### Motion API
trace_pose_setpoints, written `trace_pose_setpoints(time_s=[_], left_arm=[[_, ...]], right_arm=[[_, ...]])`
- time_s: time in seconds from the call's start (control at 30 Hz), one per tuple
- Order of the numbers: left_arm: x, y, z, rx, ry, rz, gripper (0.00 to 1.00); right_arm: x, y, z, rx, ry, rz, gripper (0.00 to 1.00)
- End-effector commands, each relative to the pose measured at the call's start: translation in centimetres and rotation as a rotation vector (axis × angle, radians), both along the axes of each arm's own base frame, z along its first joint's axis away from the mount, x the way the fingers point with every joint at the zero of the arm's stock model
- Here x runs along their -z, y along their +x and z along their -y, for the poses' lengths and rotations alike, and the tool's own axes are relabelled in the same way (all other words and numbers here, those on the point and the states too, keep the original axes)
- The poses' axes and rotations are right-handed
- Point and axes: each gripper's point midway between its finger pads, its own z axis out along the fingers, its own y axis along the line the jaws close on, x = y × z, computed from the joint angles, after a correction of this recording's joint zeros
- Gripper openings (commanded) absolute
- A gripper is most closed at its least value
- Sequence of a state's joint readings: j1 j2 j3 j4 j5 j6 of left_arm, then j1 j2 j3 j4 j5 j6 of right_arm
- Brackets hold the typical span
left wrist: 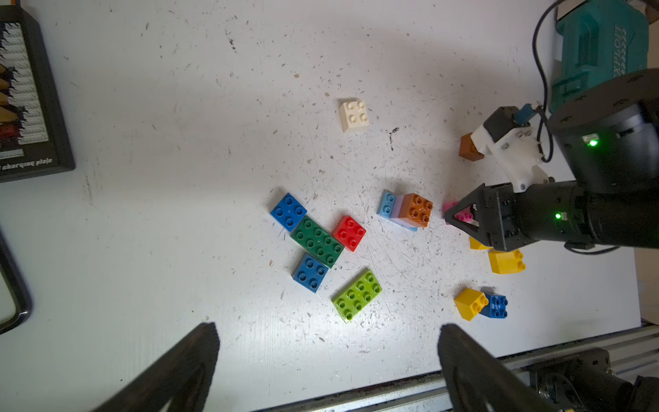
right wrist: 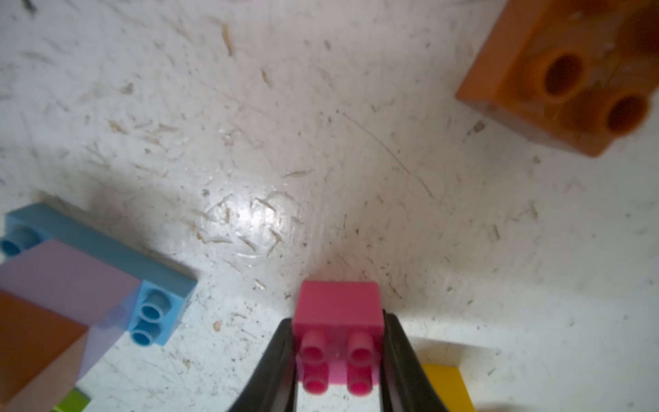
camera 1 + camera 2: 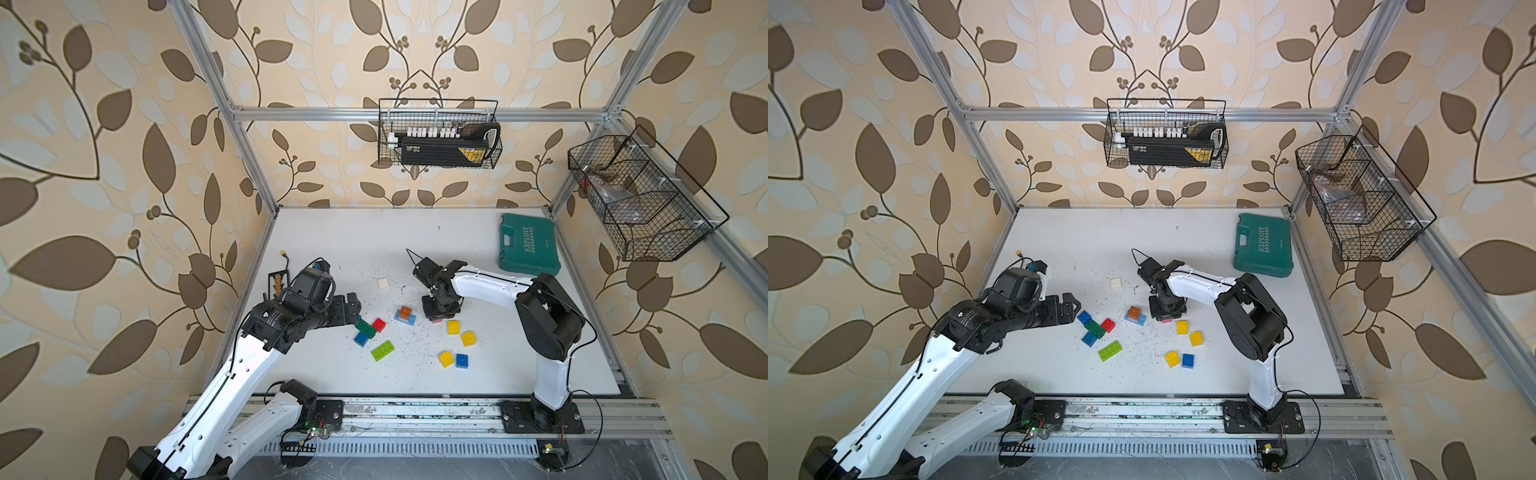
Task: Assemble the number 1 with lego
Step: Pick up the lego brick from the center of the board.
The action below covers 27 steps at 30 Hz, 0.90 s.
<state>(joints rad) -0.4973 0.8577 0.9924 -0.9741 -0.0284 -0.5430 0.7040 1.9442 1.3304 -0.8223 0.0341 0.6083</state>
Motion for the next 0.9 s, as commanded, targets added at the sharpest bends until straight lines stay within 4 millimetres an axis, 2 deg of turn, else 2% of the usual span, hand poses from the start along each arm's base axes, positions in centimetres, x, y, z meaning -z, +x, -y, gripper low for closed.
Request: trace_pose_setpoints(time_s=[0.0, 0.17, 0.27, 0.37, 0.5, 0.7, 0.8, 0.87], left_arm=[[-0.4, 0.3, -0.4, -0.012, 0.011, 0.038, 0.99], [-0.7, 0.3, -0.5, -0.016, 0.009, 0.049, 0.99], [-0.9, 0.1, -0.7, -0.022, 0.005, 0.062, 0.99], [-1.2, 0.0, -0.9, -0.024, 0.003, 0.076, 0.99], [-2.0, -0.2, -1.5, -0.032, 0.019, 0.094, 0.99], [-4.0, -0.5, -1.9, -0.005, 0.047, 0.14, 0.99], [-3.6, -0.6, -2.3, -0.002, 0.065, 0.149, 0.99], [-3.2, -0.9, -1.7, 0.017, 0.028, 0.15, 0.99]], right_arm=[[-2.0, 0.0, -0.2, 0.117, 0.033, 0.007, 0.21], [-5.5, -0.8, -2.2, 0.206, 0.119, 0.037, 0.16], [-7.8, -1.1, -3.4, 0.239, 0.124, 0.067, 0.13], [-9.2, -1.5, -4.8, 0.237, 0.103, 0.086, 0.12], [-10.0, -2.2, -6.8, 0.234, 0.067, 0.099, 0.11], [-9.4, -2.2, -8.5, 0.307, 0.061, 0.102, 0.09], [-9.2, -1.7, -9.1, 0.368, 0.081, 0.115, 0.09], [-8.8, -1.3, -9.5, 0.406, 0.09, 0.117, 0.08]])
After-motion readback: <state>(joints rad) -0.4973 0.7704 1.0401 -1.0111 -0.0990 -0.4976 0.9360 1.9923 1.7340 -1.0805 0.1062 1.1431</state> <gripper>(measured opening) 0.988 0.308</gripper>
